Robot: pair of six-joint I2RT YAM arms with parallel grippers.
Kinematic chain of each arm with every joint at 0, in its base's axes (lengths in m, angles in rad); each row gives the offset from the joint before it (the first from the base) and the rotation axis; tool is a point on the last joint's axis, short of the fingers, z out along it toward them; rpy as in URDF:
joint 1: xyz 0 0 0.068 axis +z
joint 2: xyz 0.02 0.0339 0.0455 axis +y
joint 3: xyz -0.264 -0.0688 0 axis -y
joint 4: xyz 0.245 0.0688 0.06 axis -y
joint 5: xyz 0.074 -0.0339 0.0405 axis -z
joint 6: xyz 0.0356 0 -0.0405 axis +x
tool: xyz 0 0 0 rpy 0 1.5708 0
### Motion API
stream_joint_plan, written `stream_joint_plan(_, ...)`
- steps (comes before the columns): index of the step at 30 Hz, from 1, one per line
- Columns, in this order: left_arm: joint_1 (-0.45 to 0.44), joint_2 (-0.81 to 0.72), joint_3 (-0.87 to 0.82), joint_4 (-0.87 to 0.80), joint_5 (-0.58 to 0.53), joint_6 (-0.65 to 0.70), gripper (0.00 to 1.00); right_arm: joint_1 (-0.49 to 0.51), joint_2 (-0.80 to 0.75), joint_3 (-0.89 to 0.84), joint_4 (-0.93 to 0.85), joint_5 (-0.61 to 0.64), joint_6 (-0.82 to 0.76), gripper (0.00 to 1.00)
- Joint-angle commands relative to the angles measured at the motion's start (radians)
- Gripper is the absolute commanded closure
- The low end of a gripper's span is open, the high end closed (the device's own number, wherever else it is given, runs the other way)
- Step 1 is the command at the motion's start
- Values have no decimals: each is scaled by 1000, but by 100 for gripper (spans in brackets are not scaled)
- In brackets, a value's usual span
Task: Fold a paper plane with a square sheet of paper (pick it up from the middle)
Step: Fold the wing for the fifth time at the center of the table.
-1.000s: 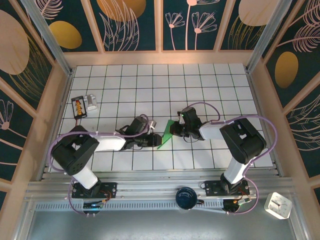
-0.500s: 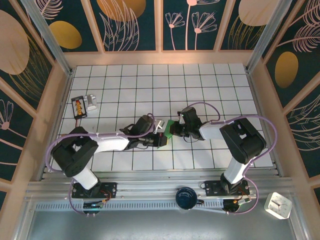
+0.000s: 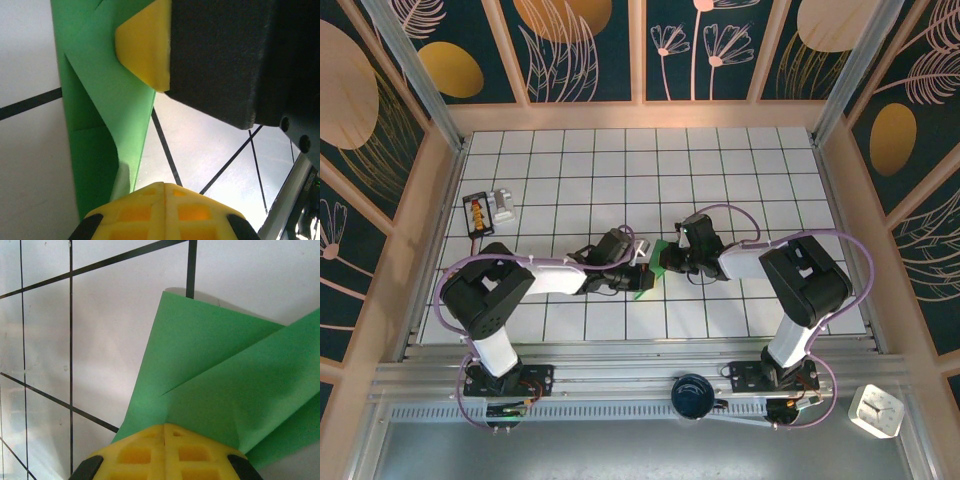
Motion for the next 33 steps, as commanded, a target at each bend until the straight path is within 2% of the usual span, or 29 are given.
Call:
stream_joint_plan(1,8,24,-28,15,2,3,100,-10,48,-24,-45,45,-25,94)
stream_joint_plan(20,7,11,-112,50,46,-39,100,-11,52,-26,-53,52,-26,94)
stream_joint_plan(33,4,-31,-197,10,69,-40,100,-16,56,-27,-62,61,-26,94)
